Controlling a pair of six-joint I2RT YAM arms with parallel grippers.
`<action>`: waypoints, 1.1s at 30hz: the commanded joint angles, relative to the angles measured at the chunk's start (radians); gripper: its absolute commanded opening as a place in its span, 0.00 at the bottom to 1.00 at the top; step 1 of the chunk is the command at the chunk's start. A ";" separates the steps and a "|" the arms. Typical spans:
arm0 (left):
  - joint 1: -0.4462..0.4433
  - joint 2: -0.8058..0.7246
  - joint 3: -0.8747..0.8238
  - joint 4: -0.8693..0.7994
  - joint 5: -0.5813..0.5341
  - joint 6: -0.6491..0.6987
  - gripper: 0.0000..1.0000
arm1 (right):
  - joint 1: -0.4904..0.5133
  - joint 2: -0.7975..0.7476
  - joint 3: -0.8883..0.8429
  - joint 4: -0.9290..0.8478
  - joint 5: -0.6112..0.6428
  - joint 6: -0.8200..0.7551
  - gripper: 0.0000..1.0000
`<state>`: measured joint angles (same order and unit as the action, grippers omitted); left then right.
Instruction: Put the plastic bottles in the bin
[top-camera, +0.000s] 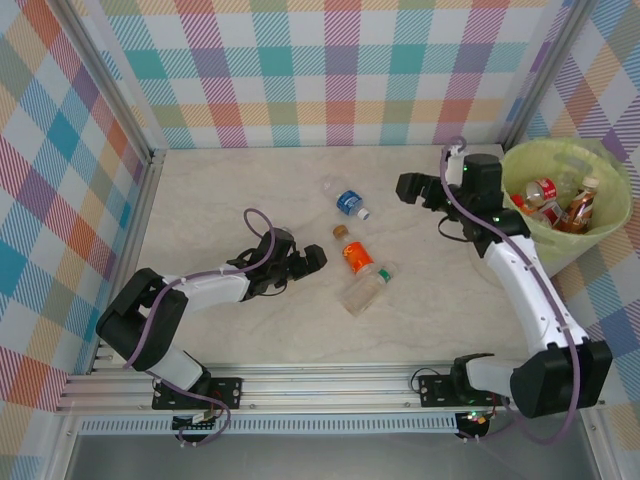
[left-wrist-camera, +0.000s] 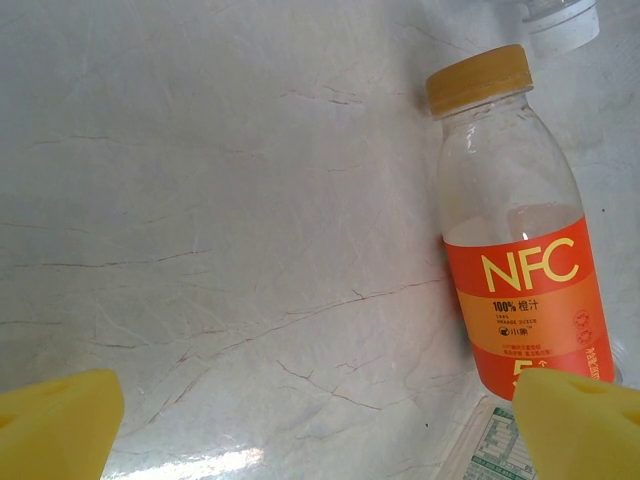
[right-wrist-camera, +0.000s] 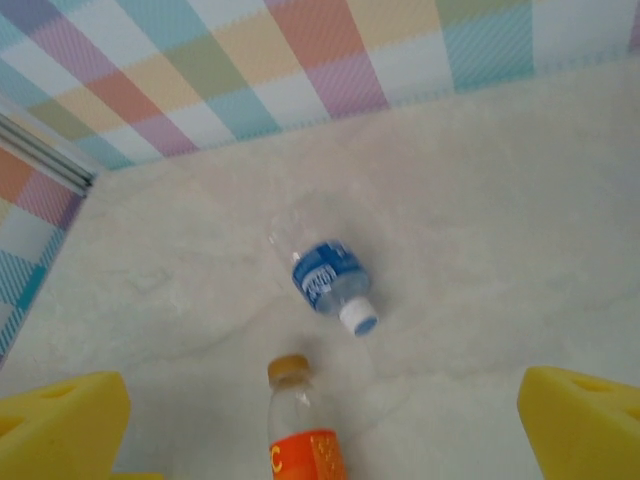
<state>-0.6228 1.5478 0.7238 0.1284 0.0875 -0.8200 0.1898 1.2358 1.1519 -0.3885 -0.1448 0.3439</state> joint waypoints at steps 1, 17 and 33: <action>0.014 -0.015 0.006 -0.030 -0.009 -0.012 1.00 | 0.077 0.004 -0.049 -0.115 0.126 0.188 1.00; 0.021 -0.072 0.003 -0.064 -0.038 -0.041 1.00 | 0.578 0.068 -0.246 -0.240 0.445 0.650 1.00; 0.029 -0.101 -0.017 -0.093 -0.073 -0.048 1.00 | 0.664 0.330 -0.261 -0.208 0.461 0.755 1.00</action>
<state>-0.6029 1.4704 0.7219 0.0525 0.0319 -0.8528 0.8467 1.5669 0.9089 -0.5941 0.2962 1.0561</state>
